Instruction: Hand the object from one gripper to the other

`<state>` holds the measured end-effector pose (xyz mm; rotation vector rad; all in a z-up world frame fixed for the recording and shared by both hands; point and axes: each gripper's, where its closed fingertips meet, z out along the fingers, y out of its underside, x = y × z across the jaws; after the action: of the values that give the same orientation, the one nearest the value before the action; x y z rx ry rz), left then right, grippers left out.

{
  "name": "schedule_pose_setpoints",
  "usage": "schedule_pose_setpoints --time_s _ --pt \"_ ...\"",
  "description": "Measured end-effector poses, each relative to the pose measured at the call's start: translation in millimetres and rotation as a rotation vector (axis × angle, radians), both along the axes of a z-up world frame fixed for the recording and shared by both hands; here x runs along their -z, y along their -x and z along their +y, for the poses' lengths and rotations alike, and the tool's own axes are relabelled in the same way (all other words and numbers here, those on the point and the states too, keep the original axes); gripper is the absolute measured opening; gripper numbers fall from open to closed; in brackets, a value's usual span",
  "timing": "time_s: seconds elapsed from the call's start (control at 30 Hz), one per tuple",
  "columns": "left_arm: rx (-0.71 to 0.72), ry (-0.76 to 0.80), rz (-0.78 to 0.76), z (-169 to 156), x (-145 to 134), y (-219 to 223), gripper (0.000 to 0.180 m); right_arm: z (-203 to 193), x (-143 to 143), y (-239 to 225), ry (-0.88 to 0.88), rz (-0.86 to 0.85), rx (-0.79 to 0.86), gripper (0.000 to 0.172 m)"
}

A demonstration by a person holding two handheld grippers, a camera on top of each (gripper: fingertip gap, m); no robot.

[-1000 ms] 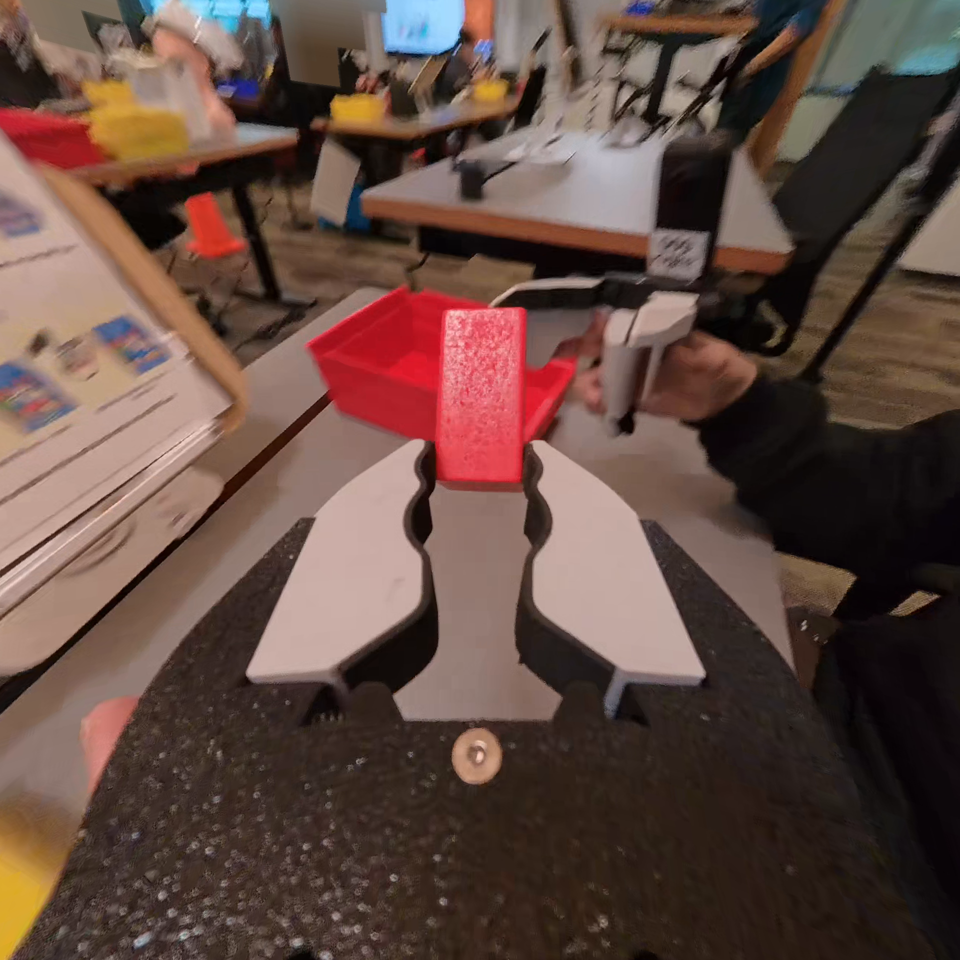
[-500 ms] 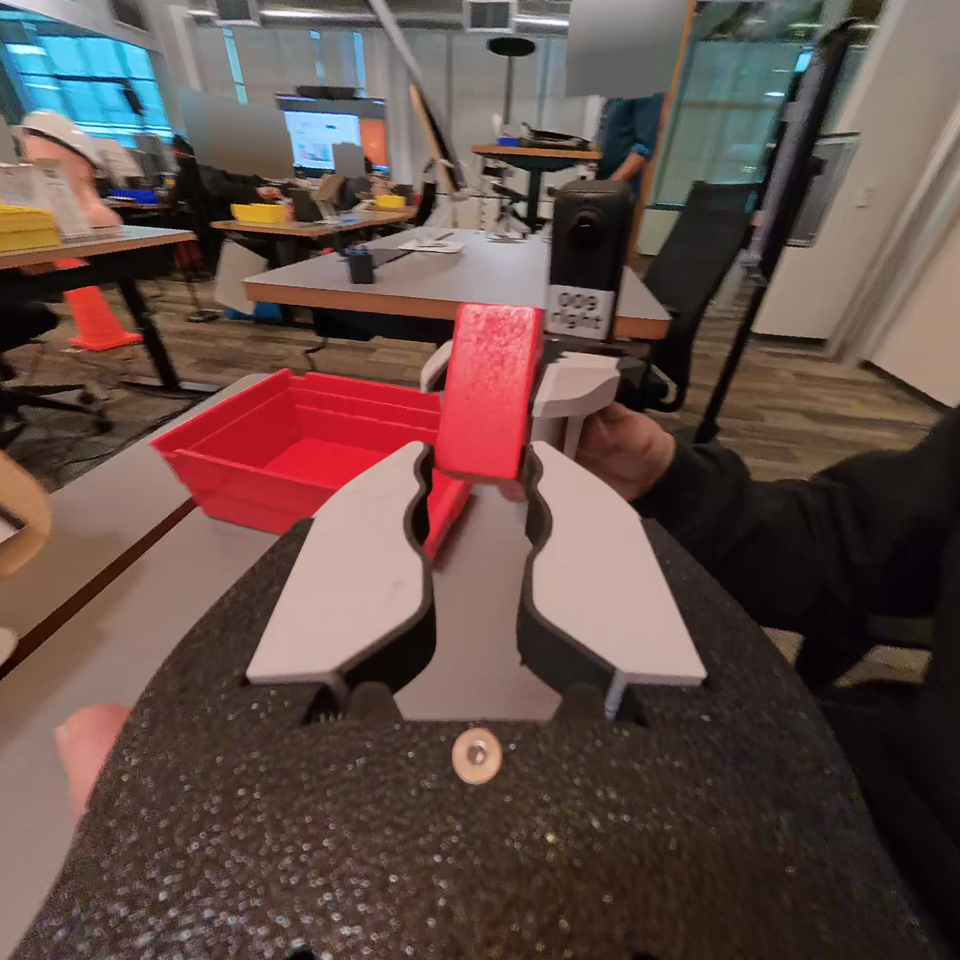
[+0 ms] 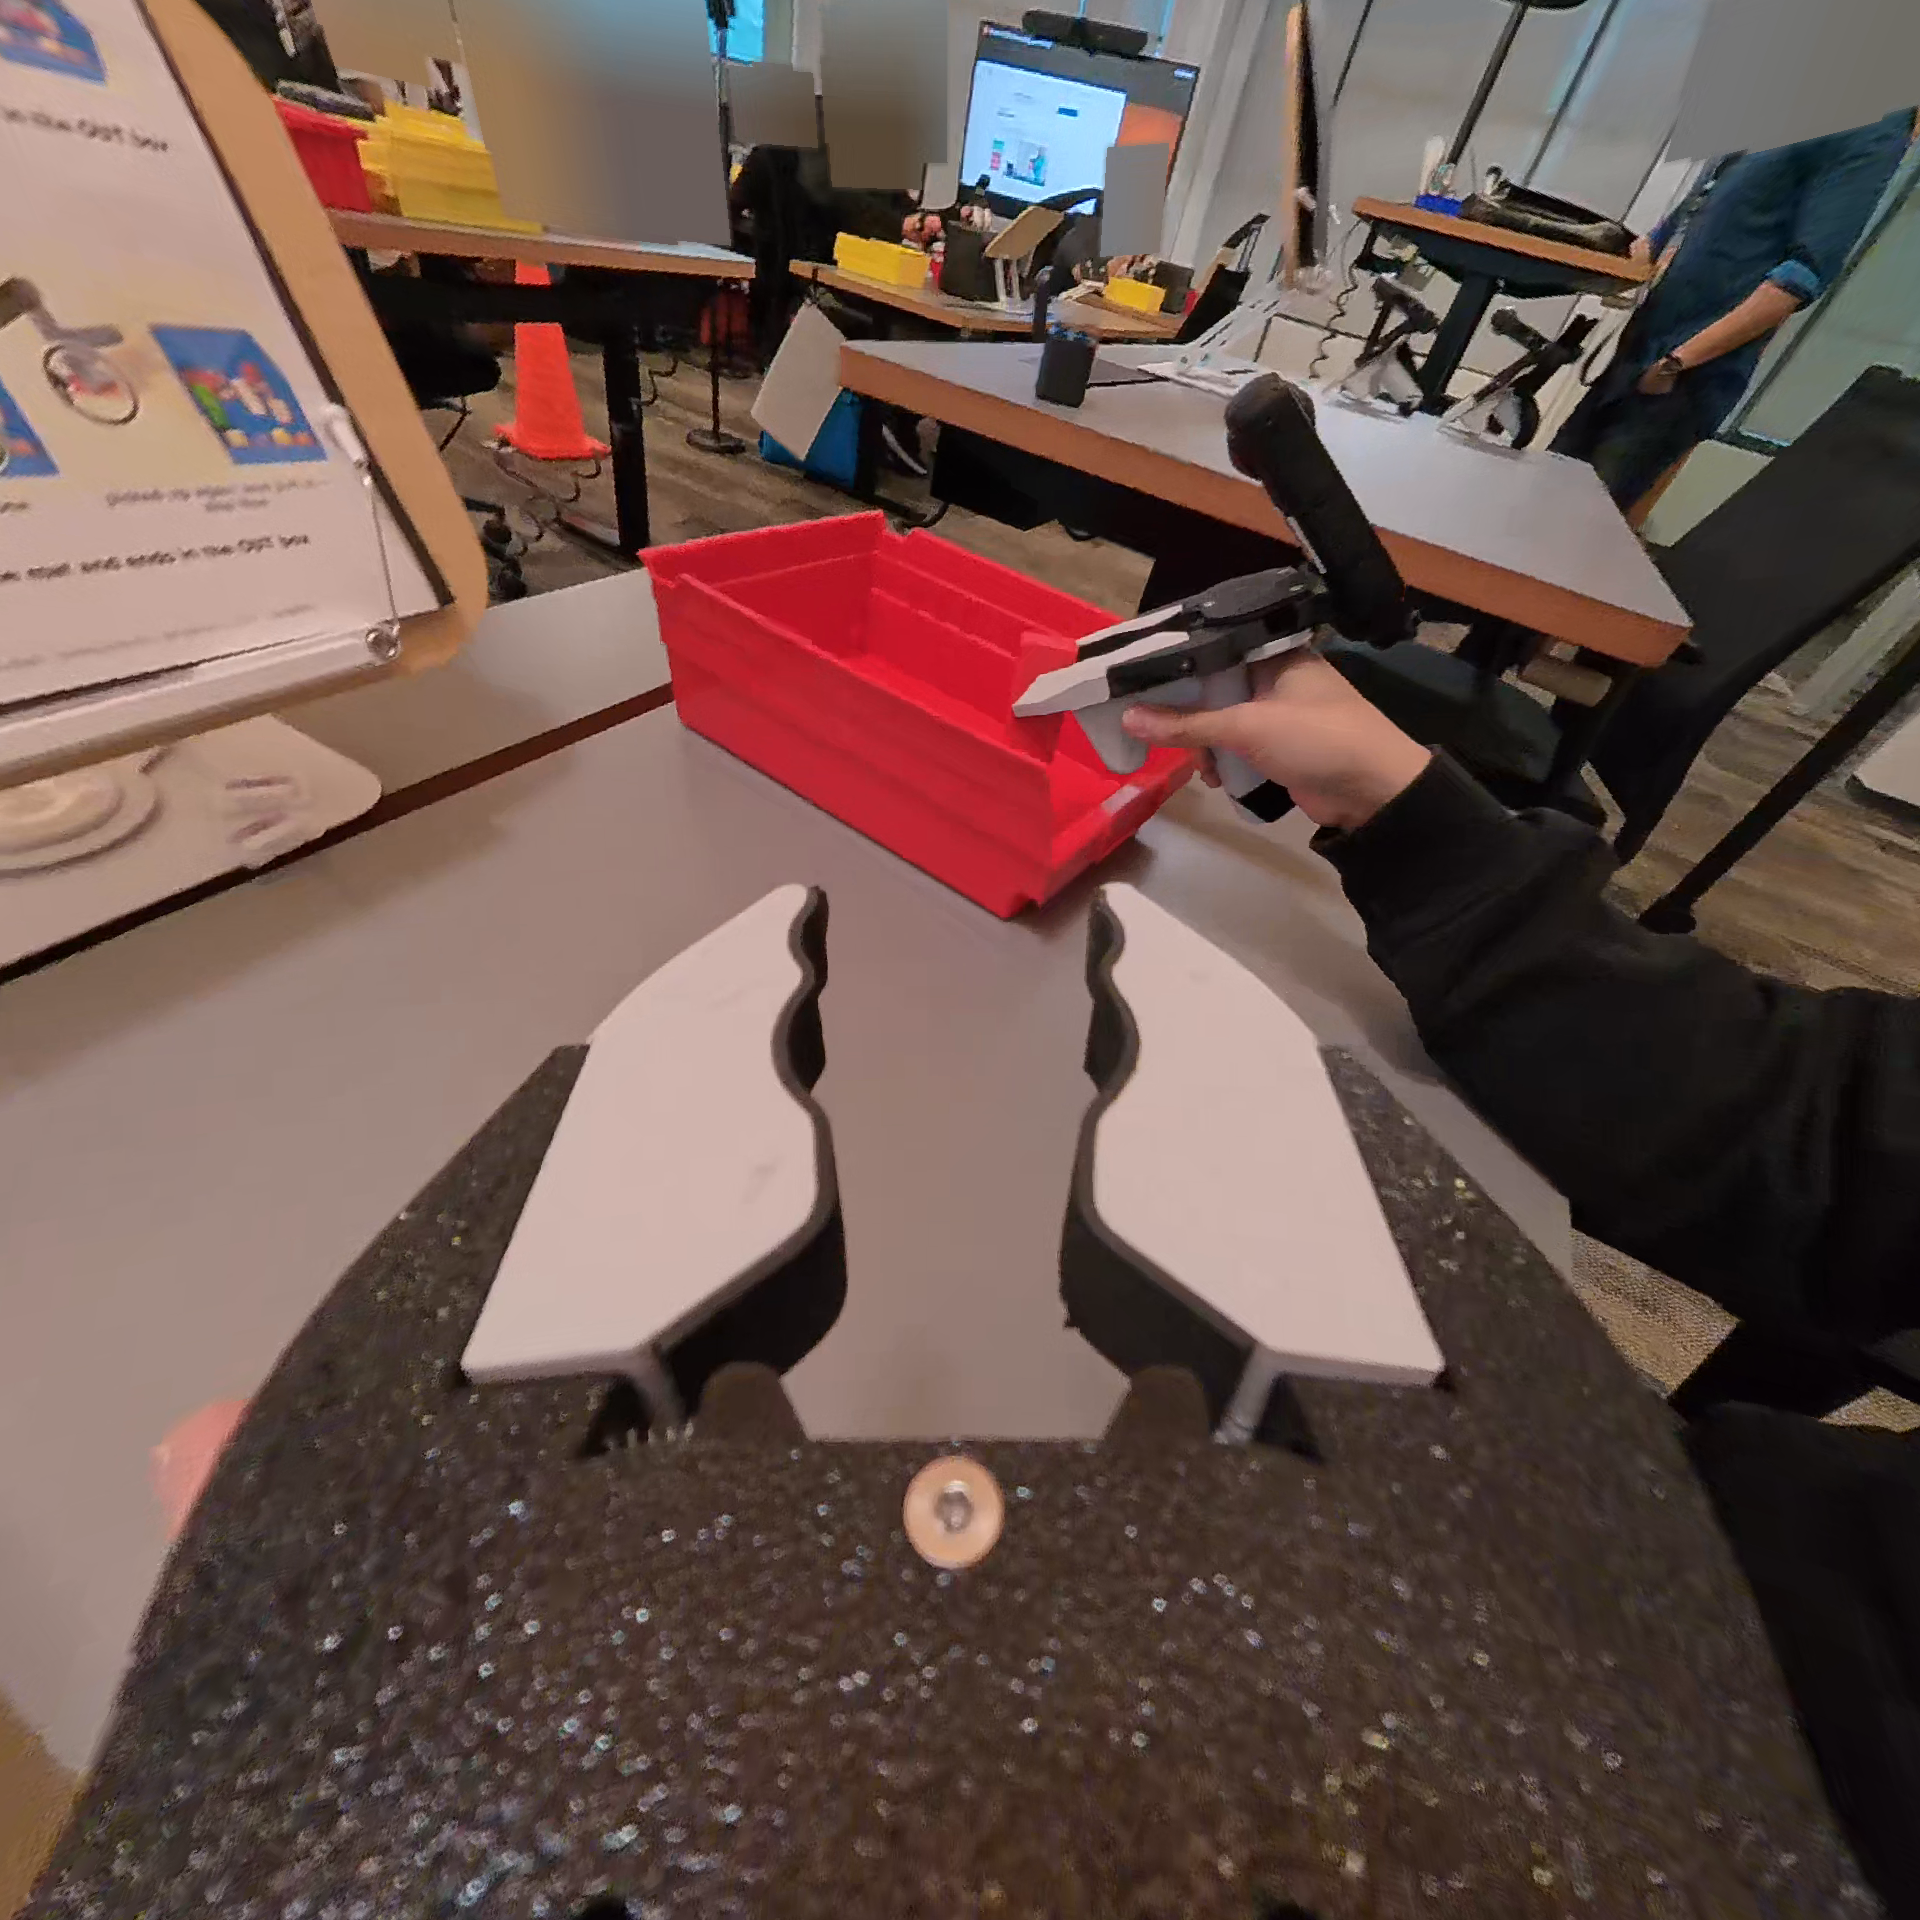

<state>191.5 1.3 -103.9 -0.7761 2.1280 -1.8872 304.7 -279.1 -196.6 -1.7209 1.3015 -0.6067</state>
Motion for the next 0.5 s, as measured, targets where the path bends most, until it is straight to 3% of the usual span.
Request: schedule_pose_setpoints --time_s 0.23,0.33,0.5 --pt "-0.149 -0.121 0.001 45.3 10.8 -7.5 0.047 26.5 21.4 -6.1 0.102 0.009 -0.068 0.035" --pt "-0.322 -0.235 0.007 95.6 10.5 -21.9 0.049 27.8 17.8 -9.4 0.132 -0.04 -0.069 0.064" --pt "-0.587 -0.424 -0.003 197.2 -7.2 -44.3 0.051 24.7 -8.7 -4.8 0.098 -0.097 -0.056 0.071"
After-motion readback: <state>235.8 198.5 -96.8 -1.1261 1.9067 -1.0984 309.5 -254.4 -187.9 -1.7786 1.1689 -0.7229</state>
